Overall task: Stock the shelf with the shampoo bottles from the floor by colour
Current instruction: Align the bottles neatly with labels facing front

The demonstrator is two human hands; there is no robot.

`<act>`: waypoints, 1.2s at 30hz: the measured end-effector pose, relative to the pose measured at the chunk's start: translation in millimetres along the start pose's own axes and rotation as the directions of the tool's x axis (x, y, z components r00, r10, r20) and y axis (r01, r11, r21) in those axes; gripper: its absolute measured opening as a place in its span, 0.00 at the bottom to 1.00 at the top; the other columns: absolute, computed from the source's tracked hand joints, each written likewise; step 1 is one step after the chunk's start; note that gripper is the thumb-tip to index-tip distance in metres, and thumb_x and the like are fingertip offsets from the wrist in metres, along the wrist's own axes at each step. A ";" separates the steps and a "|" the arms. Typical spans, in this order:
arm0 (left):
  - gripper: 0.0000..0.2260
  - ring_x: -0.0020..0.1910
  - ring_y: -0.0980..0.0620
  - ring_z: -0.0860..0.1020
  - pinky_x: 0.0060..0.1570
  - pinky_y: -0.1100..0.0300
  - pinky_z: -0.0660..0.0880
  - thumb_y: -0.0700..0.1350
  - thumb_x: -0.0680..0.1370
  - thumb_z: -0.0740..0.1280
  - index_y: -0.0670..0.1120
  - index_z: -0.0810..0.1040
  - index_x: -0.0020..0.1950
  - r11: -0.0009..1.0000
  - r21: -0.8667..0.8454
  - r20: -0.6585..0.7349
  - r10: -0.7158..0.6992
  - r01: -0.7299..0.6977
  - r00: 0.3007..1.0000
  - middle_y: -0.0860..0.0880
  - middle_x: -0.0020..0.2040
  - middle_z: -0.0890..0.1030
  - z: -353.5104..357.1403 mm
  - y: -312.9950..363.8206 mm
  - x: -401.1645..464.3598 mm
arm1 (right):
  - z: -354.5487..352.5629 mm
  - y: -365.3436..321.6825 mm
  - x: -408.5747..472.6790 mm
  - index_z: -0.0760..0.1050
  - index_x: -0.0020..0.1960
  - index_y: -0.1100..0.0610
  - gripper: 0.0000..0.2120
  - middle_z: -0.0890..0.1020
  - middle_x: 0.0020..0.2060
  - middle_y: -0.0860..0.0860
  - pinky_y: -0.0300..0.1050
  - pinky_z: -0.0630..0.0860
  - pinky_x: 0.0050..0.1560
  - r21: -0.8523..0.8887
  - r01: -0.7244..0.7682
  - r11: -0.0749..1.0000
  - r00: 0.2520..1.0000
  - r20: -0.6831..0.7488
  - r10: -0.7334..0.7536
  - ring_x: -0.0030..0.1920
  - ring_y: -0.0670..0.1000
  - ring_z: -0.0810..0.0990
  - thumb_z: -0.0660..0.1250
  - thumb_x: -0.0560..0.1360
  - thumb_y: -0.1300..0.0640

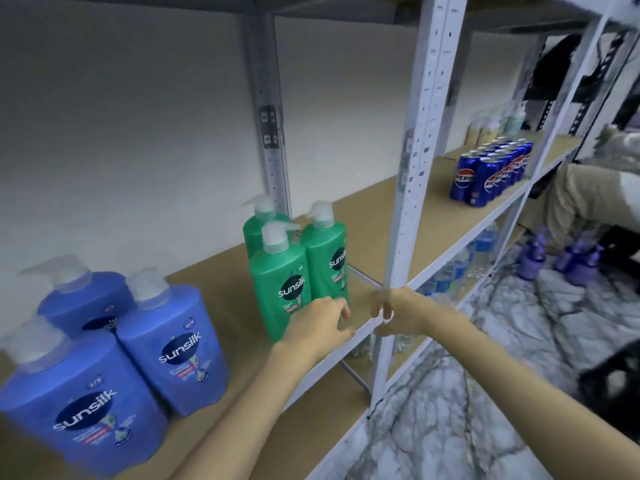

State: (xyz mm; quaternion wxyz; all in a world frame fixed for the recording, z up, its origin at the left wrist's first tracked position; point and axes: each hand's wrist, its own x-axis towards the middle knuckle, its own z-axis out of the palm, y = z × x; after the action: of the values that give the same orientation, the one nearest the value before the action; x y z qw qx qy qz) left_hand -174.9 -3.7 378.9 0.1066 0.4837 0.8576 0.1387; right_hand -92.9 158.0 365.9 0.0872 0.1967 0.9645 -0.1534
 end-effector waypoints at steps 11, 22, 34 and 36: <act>0.15 0.58 0.45 0.74 0.54 0.51 0.74 0.49 0.75 0.65 0.46 0.72 0.60 0.998 0.053 0.055 0.020 -0.023 0.998 0.46 0.59 0.76 -240.4 128.2 -24.8 | -261.9 -79.0 -120.0 0.74 0.57 0.58 0.17 0.70 0.44 0.47 0.39 0.67 0.46 0.010 -0.077 0.997 0.994 0.084 0.076 0.46 0.49 0.68 0.71 0.70 0.56; 0.17 0.58 0.44 0.75 0.52 0.51 0.73 0.51 0.75 0.66 0.46 0.71 0.61 0.985 0.156 -0.250 0.114 -0.076 0.962 0.45 0.59 0.77 -446.4 225.7 -63.1 | -467.9 -140.2 -196.4 0.72 0.61 0.56 0.21 0.72 0.49 0.52 0.44 0.70 0.53 0.045 0.011 0.999 0.988 -0.152 -0.004 0.54 0.53 0.74 0.72 0.70 0.55; 0.20 0.62 0.43 0.68 0.59 0.49 0.70 0.48 0.75 0.65 0.47 0.67 0.66 0.979 0.057 -0.813 -0.069 0.196 0.579 0.45 0.65 0.69 -502.4 229.0 -14.8 | -537.4 -142.7 -134.6 0.57 0.70 0.52 0.33 0.68 0.58 0.58 0.48 0.71 0.52 0.113 0.365 0.924 0.792 -0.560 -0.245 0.55 0.60 0.75 0.70 0.71 0.54; 0.22 0.63 0.42 0.67 0.60 0.50 0.69 0.47 0.75 0.66 0.47 0.66 0.67 0.972 0.020 -0.853 -0.105 0.234 0.511 0.44 0.67 0.66 -497.3 227.1 -7.6 | -534.8 -140.0 -117.6 0.53 0.72 0.50 0.38 0.67 0.60 0.57 0.45 0.68 0.48 0.142 0.442 0.886 0.757 -0.588 -0.284 0.56 0.58 0.74 0.71 0.70 0.56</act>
State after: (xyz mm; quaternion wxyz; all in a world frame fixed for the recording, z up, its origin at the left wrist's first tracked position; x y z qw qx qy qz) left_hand -147.0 34.9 923.5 -0.3418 0.2752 0.8513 0.2876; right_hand -100.7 170.5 930.9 -0.2540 0.0497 0.9369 -0.2350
